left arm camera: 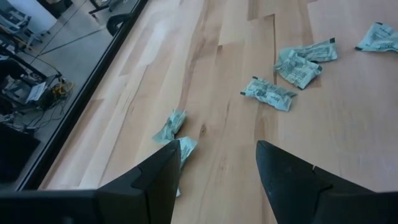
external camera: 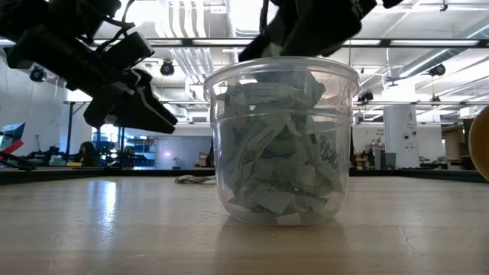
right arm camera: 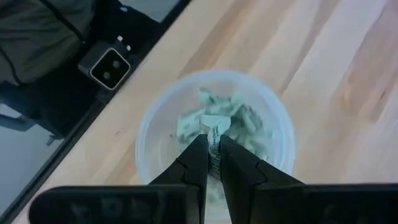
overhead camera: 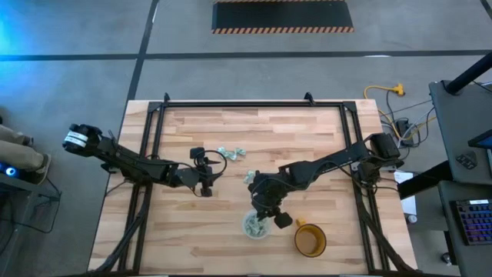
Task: Pick and place Stevia / Truvia into bins
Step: Put the stevia packet into the transparent bin
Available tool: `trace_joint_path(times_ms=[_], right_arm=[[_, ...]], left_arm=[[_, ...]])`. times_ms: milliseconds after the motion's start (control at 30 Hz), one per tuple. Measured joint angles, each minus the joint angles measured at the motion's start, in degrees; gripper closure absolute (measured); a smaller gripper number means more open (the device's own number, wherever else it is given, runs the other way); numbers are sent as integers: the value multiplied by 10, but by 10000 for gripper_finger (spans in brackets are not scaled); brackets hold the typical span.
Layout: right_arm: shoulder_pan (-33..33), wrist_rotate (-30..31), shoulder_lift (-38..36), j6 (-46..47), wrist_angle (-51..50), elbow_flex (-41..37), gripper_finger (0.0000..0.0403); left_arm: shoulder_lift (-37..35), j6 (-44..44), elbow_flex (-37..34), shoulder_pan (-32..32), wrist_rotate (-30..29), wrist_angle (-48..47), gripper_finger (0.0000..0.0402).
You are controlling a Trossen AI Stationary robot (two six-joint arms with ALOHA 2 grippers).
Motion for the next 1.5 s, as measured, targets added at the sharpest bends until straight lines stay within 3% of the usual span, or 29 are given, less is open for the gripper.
trace_joint_path(times_ms=[700, 867, 1000, 1500], right_arm=[[30, 1, 0, 31, 18, -13, 374], [39, 82, 0, 46, 18, -15, 374], [40, 90, 0, 49, 18, -17, 370], [59, 85, 0, 87, 9, -9, 249]], left_arm=[[0, 0, -1, 0, 1, 8, 208], [0, 0, -1, 0, 1, 10, 208], [0, 0, -1, 0, 1, 10, 208], [0, 0, -1, 0, 1, 8, 208]])
